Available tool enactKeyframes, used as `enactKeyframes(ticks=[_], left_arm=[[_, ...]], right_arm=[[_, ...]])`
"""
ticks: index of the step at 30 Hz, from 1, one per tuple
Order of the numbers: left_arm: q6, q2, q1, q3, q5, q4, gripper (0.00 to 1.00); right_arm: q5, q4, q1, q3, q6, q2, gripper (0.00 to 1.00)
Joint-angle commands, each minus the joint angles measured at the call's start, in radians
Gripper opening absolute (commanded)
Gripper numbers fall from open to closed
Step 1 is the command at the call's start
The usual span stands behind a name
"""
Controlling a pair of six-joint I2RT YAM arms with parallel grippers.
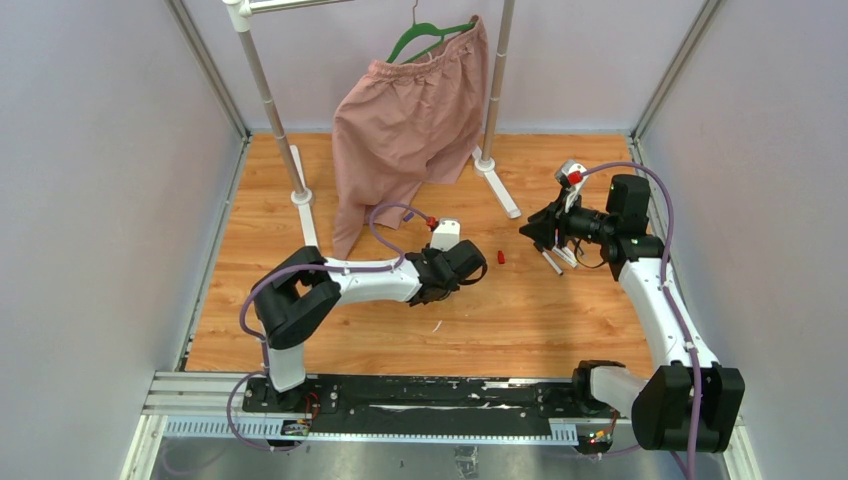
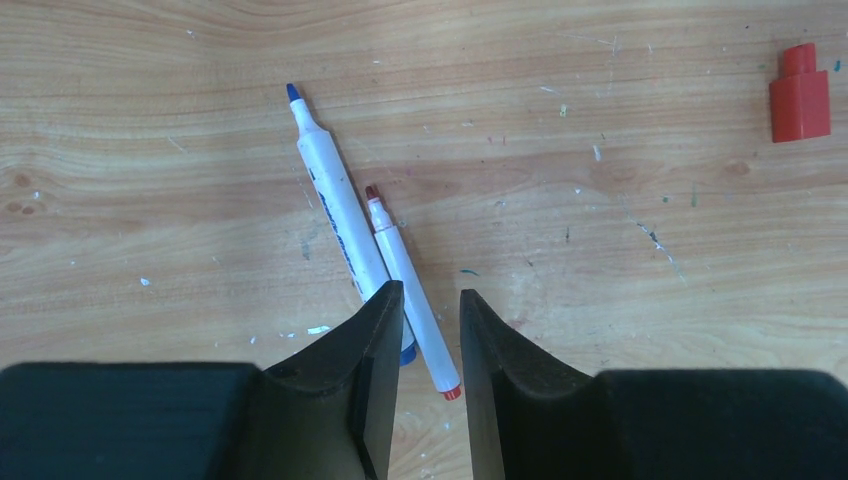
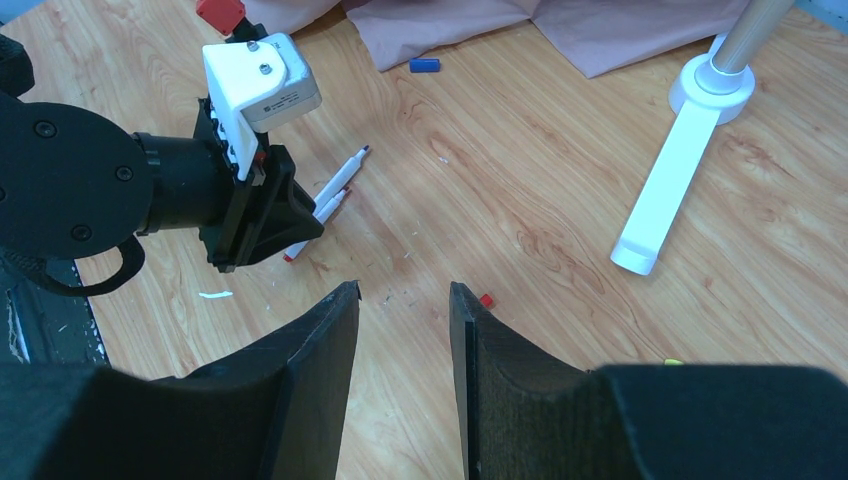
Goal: Insert the pens into the pen caps
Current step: Pick up the pen from the center of the board.
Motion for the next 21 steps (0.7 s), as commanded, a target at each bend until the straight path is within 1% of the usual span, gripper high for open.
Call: enactKeyframes(ticks=[1,10,21], left_arm=[[-0.014,0.023,-0.007,0.03,-0.032,-0.021,0.33],[-0.035,0.05,-0.008,0.032,-0.039,-0.029,0.31],[-0.047,0.072,-0.007,0.041,-0.027,-0.047,0.33]], right_arm=[[-0.007,-0.02,0.002,-0.006,-0.014,-0.014,0.43],[-0.007,-0.021,0.003,-0.006,-0.016,-0.017,0.43],[-0.008,-0.023,0.002,-0.006,-0.017,-0.022,0.43]])
